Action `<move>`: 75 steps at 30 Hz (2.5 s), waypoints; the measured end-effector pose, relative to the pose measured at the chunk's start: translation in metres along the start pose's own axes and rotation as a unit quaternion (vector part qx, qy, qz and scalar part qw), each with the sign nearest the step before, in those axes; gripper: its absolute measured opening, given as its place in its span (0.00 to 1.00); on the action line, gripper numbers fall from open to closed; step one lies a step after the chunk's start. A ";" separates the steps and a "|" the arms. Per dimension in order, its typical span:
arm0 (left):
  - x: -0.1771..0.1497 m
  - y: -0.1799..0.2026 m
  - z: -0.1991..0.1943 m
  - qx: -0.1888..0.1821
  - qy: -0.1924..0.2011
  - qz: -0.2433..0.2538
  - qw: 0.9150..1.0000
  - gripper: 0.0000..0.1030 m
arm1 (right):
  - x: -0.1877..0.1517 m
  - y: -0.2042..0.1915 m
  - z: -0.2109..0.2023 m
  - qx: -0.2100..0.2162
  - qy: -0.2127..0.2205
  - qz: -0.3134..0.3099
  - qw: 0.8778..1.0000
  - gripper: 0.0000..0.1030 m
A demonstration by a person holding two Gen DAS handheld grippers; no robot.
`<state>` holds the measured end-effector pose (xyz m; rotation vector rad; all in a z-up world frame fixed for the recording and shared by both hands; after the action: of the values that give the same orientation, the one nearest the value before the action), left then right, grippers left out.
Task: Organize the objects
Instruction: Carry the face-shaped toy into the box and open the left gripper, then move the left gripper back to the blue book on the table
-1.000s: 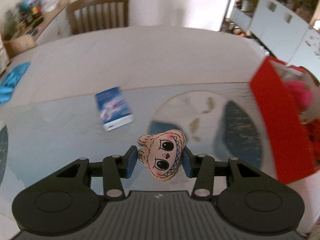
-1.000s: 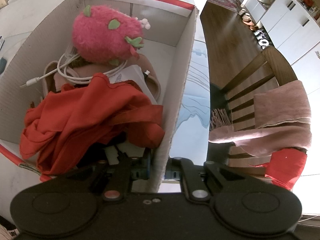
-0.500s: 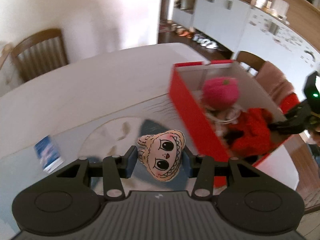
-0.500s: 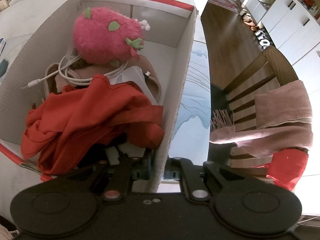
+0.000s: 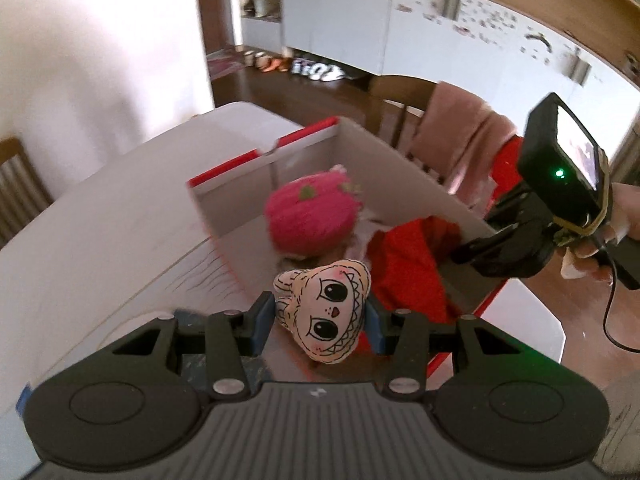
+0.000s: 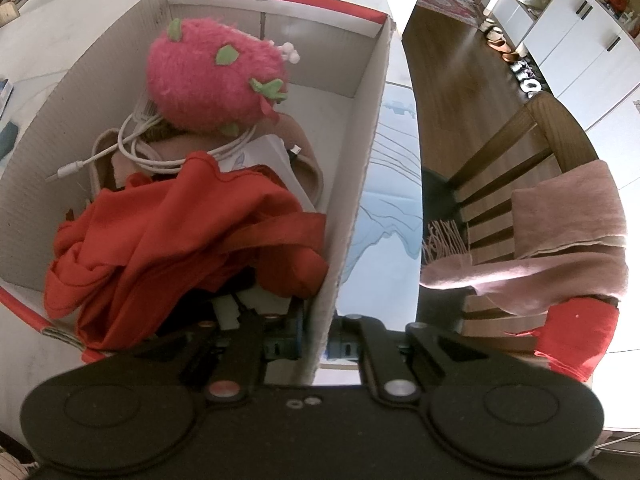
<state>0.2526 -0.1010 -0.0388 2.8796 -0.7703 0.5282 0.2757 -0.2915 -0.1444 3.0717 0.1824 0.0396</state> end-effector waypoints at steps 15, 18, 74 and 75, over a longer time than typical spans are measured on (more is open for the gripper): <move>0.051 0.035 0.070 0.017 -0.047 0.058 0.997 0.44 | 0.002 -0.001 0.000 0.007 0.005 0.005 1.000 0.07; 0.055 0.035 0.086 0.022 -0.058 0.053 0.997 0.44 | 0.001 0.000 0.000 0.007 0.004 0.005 1.000 0.07; -0.040 -0.076 -0.012 0.017 0.027 -0.160 0.987 0.78 | 0.006 -0.005 -0.002 0.007 0.006 0.005 1.000 0.07; -0.045 -0.084 -0.012 0.025 0.026 -0.170 0.985 0.78 | 0.006 -0.006 -0.003 0.007 0.005 0.004 1.000 0.07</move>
<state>0.2546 -0.0052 -0.0457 2.9374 -0.2492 0.5807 0.2811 -0.2850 -0.1421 3.0859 0.1705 0.0554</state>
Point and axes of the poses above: each gripper's, at about its wrist camera, not at the fingertips, and z roughly the way its jaws point, y to its right, x to its top, the point moved 2 cm from there along z, roughly the way its jaws point, and after that the axes turned 15 degrees about -y, right-handed, at the moved point
